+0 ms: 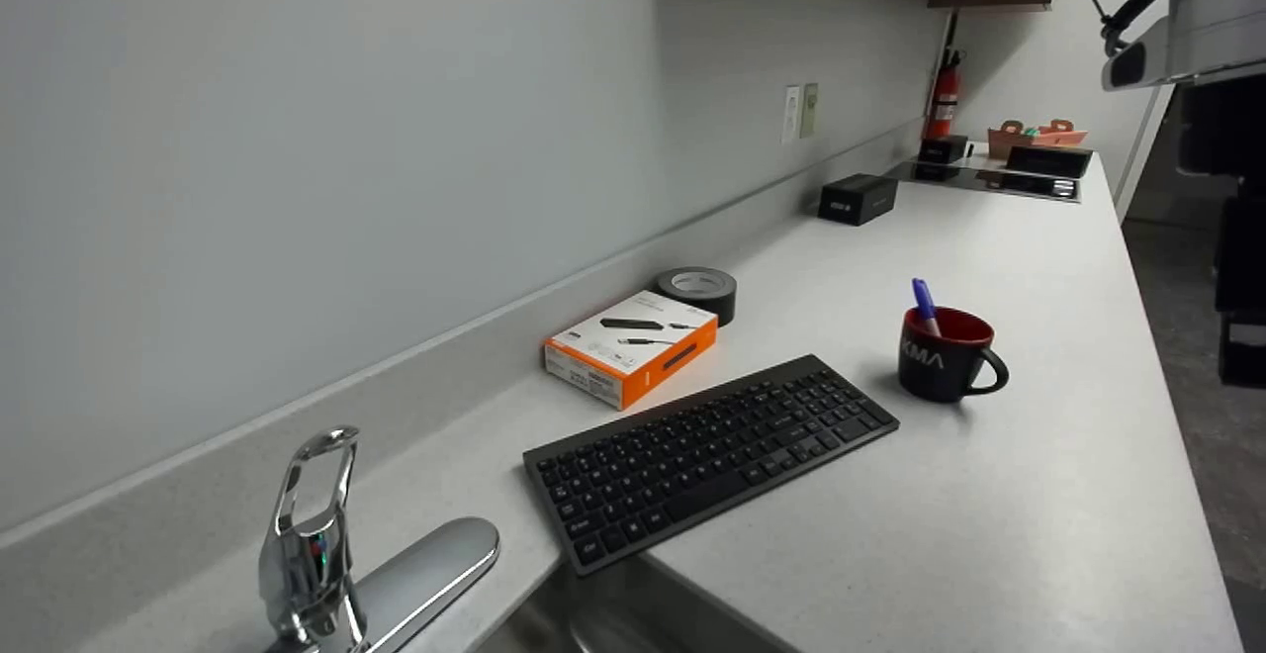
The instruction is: Take the pen out of the cup
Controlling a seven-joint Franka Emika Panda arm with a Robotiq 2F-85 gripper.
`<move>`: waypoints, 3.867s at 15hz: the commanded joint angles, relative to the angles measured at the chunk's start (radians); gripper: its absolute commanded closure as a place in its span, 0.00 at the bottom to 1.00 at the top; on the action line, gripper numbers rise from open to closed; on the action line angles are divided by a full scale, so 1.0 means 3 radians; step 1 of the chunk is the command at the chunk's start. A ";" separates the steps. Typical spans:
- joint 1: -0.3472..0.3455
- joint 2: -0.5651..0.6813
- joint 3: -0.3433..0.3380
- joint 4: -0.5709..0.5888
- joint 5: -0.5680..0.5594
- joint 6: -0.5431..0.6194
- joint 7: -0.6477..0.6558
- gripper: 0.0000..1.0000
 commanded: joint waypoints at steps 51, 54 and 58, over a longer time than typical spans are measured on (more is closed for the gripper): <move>-0.0567 0.1578 -0.0229 -0.0014 -0.0554 0.4186 0.0567 0.96; -0.0511 0.1100 -0.0273 -0.0188 -0.0400 0.4056 0.0414 0.96; -0.0477 0.0408 -0.0234 -0.0255 -0.0316 0.3566 0.0220 0.96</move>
